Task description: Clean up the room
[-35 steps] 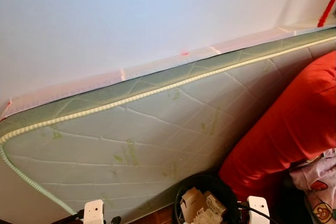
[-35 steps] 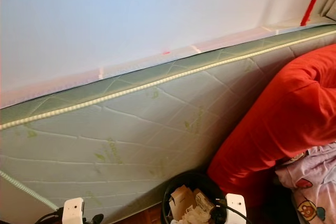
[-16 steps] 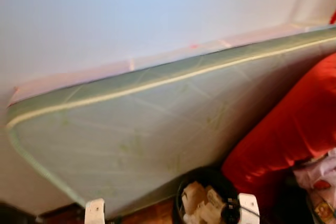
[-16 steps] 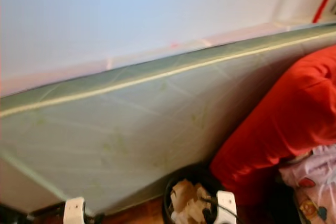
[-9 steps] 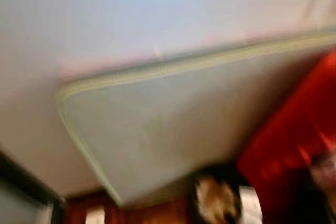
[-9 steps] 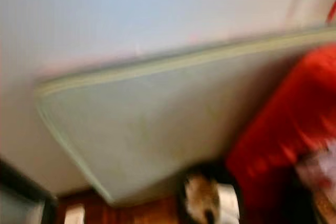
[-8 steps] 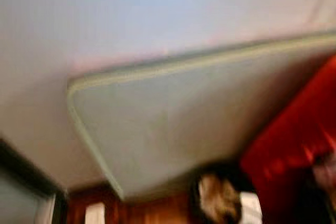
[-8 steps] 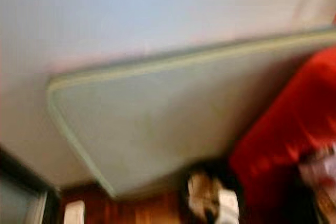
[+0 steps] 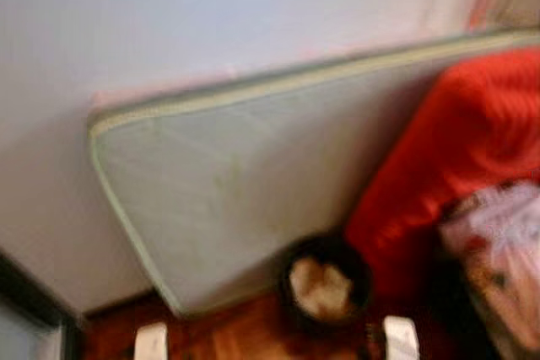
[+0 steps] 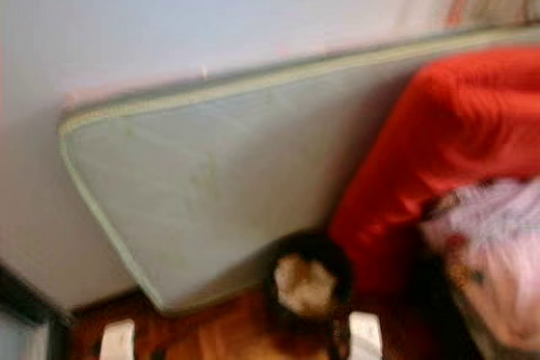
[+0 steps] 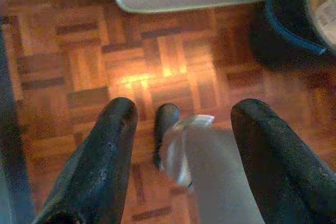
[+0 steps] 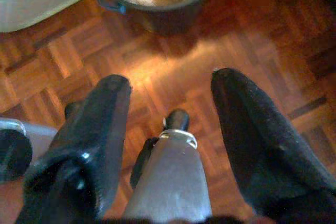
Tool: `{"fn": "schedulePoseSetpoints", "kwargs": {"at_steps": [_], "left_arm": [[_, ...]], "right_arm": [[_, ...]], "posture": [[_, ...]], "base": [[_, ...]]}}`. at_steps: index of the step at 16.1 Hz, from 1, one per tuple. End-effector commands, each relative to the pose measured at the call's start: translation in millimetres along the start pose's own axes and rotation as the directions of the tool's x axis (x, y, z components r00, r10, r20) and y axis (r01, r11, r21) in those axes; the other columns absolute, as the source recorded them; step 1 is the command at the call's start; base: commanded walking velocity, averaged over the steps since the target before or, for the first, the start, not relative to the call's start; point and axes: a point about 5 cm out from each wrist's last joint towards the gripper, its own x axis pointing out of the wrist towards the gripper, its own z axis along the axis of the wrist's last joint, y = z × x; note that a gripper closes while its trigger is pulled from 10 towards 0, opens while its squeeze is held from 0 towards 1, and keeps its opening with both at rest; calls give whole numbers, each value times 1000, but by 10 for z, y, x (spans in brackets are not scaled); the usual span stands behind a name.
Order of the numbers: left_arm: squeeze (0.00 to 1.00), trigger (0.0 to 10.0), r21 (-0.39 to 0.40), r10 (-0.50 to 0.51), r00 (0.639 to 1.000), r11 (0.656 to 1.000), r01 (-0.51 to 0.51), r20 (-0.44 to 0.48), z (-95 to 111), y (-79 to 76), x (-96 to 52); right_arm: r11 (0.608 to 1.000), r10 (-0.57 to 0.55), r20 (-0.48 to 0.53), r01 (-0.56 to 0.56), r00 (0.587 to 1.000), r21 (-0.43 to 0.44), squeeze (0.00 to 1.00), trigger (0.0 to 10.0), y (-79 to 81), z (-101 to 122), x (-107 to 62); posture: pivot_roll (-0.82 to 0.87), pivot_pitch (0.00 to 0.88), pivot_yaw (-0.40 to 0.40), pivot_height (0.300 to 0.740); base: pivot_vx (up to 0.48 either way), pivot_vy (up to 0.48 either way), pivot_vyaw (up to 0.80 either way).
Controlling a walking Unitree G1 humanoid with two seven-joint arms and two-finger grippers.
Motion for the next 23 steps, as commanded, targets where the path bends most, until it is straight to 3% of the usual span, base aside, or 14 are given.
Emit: {"fn": "schedulePoseSetpoints", "kwargs": {"at_steps": [1,12,23], "left_arm": [[0,10000,18,0,1000,1000,0,-20,-52,10,-13],[0,10000,36,-4,1000,999,5,-21,-41,9,-10],[0,10000,40,-6,1000,999,7,-22,-33,6,-7]], "right_arm": [[1000,-3,14,3,1000,3,0,10000,-11,74,12],[1000,2,0,-2,1000,-20,0,10000,-18,76,12],[1000,0,23,1,1000,-5,0,10000,-16,100,14]], "posture": [[119,3,-2,740],[121,16,-7,740],[112,24,1,740]], "base": [[0,0,-800],[0,0,-765],[0,-402,0]]}}
